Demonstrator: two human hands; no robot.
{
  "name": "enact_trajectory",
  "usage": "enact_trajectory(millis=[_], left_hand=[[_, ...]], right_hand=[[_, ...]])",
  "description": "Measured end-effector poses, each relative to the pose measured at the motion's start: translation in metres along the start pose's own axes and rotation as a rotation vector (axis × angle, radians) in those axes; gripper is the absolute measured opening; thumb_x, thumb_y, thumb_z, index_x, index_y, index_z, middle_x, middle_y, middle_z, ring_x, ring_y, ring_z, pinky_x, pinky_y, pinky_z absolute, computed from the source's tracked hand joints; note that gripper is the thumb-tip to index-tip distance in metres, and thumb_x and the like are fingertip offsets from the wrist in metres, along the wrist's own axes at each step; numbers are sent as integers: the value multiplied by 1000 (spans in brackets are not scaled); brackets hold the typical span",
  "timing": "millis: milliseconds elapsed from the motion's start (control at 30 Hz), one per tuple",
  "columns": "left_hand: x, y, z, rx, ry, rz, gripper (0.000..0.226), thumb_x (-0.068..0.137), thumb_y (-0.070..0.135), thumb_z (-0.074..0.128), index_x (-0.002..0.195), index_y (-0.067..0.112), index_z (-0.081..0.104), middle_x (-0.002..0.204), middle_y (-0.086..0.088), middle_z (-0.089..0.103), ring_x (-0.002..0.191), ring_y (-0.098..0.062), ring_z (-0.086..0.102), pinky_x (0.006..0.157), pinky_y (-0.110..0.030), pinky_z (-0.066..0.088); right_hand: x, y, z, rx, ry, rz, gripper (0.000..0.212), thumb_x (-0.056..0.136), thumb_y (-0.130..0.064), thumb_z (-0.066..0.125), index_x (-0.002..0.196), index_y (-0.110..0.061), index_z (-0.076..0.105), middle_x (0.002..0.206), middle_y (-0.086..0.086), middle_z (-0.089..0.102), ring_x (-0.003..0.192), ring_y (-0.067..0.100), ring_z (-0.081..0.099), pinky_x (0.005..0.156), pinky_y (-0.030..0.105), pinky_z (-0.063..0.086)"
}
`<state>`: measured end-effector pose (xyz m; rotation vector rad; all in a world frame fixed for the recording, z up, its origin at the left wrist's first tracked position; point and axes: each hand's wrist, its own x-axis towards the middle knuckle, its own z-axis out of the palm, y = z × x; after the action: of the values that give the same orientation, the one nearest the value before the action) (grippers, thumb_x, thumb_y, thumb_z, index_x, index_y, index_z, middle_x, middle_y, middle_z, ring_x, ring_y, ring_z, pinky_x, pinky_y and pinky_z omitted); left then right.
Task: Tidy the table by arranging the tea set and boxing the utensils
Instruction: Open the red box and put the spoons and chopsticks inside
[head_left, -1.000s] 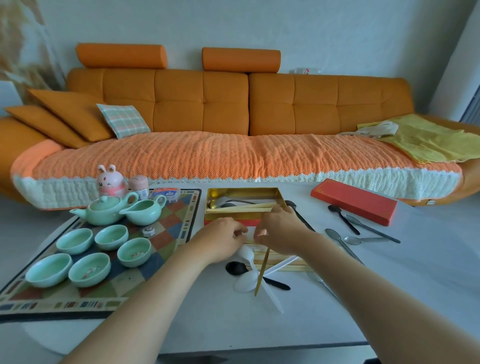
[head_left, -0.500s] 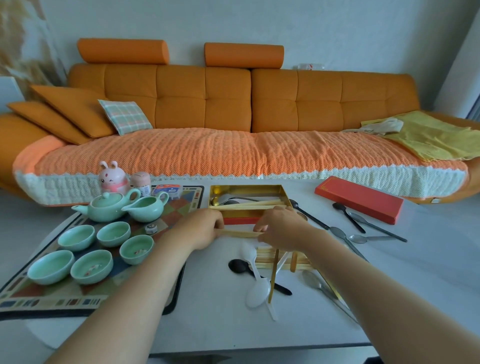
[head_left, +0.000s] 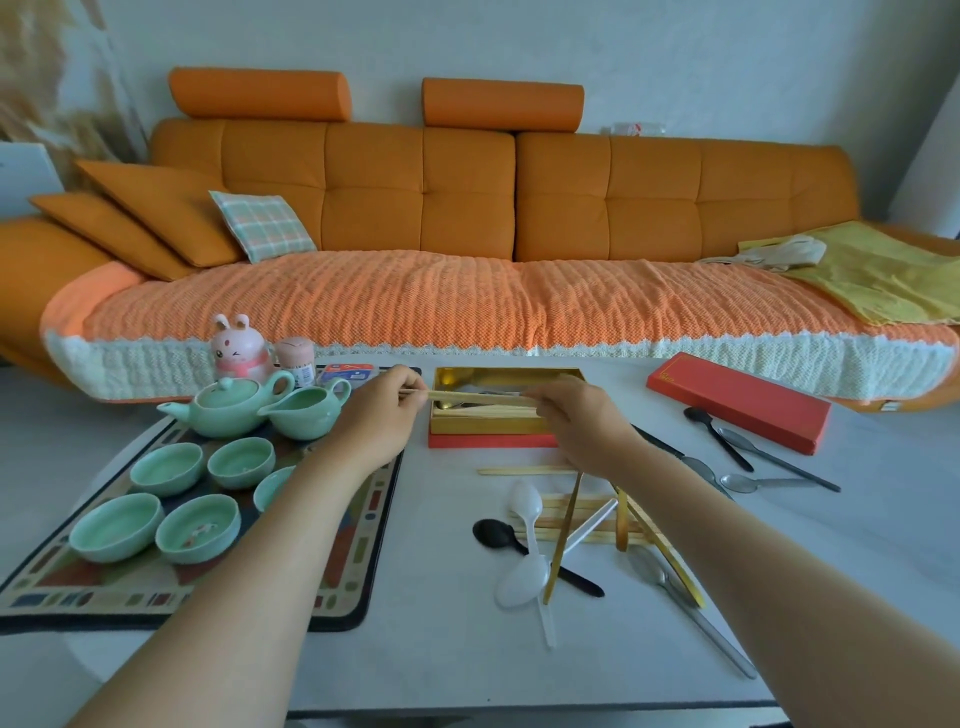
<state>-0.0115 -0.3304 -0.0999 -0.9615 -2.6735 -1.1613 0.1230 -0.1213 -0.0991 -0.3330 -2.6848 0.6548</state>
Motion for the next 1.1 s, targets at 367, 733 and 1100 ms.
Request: enact_trajectory(millis=[367, 733, 1100], left_hand=[[7, 14, 36, 373, -116, 383, 43, 101, 35, 45, 142, 23, 46, 145, 8, 41, 134, -15, 35, 108, -35, 30], [8, 20, 51, 550, -321, 291, 59, 99, 54, 38, 151, 27, 33, 158, 6, 30, 144, -19, 27, 118, -35, 10], [-5, 40, 48, 304, -82, 521, 11, 96, 17, 57, 106, 20, 61, 108, 6, 53, 97, -13, 51, 72, -24, 33]], right_hand=[[19, 39, 6, -243, 103, 147, 39, 100, -12, 37, 119, -26, 67, 114, 0, 65, 107, 25, 49, 91, 40, 36], [15, 28, 11, -230, -62, -27, 38, 96, -21, 40, 121, -24, 68, 127, -6, 64, 116, 18, 56, 101, 40, 41], [2, 18, -6, -142, -14, -125, 28, 88, -11, 54, 99, -26, 75, 108, -7, 66, 102, 14, 56, 91, 35, 48]])
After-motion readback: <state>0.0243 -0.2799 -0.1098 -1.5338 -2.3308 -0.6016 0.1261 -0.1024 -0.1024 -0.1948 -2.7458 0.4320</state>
